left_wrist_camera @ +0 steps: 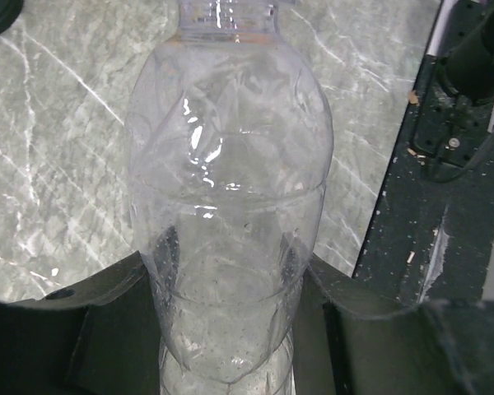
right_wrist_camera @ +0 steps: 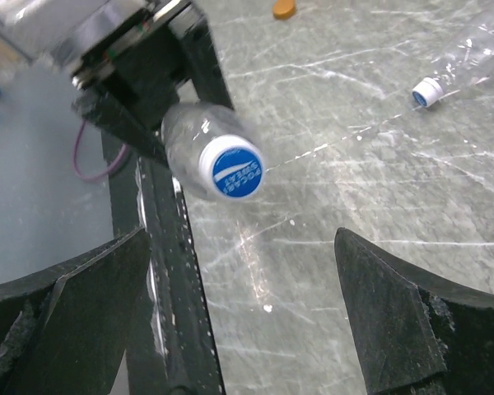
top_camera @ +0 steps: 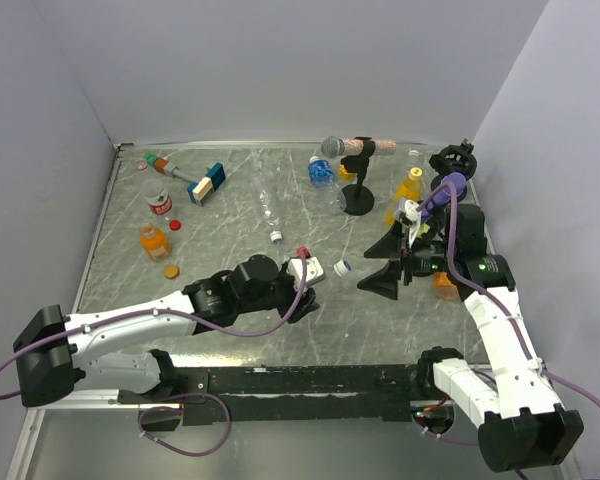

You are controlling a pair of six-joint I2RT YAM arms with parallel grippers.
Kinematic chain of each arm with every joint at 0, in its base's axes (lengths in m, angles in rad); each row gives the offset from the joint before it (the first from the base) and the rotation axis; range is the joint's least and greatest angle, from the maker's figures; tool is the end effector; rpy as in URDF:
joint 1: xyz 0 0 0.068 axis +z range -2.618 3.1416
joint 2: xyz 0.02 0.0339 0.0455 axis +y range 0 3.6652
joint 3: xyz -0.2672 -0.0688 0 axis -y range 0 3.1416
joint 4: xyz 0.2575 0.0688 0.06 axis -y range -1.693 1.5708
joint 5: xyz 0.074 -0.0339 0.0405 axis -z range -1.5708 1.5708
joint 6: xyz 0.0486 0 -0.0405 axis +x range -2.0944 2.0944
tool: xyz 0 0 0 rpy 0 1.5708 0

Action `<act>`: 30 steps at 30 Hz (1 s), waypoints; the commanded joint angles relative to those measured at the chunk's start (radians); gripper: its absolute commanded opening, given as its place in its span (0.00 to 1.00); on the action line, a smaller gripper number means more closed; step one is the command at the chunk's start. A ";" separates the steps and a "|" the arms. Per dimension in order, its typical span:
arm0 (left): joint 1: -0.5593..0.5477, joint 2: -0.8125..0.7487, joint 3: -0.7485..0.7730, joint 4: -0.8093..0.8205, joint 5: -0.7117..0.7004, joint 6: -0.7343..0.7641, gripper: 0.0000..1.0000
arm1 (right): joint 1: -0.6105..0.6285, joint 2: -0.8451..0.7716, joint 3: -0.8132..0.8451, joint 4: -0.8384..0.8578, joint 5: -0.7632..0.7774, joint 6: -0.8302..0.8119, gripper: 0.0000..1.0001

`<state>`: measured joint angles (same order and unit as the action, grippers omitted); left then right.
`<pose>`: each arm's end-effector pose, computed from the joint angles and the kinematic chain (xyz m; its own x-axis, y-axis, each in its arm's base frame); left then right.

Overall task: Unscrew the bottle caps
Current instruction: Unscrew the bottle cap from the plastic bottle.

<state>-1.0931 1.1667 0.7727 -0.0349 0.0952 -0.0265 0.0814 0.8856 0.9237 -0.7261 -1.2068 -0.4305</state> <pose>0.1279 -0.2570 0.2648 -0.2156 0.3591 -0.9081 0.9184 0.3905 -0.0636 0.1722 0.0596 0.3322 -0.2628 -0.1705 -0.9497 -0.9443 0.2476 0.2169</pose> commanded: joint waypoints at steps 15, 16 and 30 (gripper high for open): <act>-0.047 -0.039 0.068 0.004 -0.186 0.063 0.17 | -0.006 0.248 0.276 -0.390 -0.020 -0.083 0.99; -0.051 -0.039 0.071 -0.002 -0.193 0.062 0.17 | -0.006 0.248 0.286 -0.415 -0.031 -0.092 0.99; -0.083 0.022 0.103 0.009 -0.223 0.102 0.17 | 0.058 0.283 0.319 -0.417 0.061 -0.004 0.99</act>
<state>-1.1687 1.1683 0.8219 -0.0650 -0.1127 0.0456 0.1020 1.1568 1.2125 -1.1389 -1.1763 -0.4671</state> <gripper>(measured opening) 0.527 0.991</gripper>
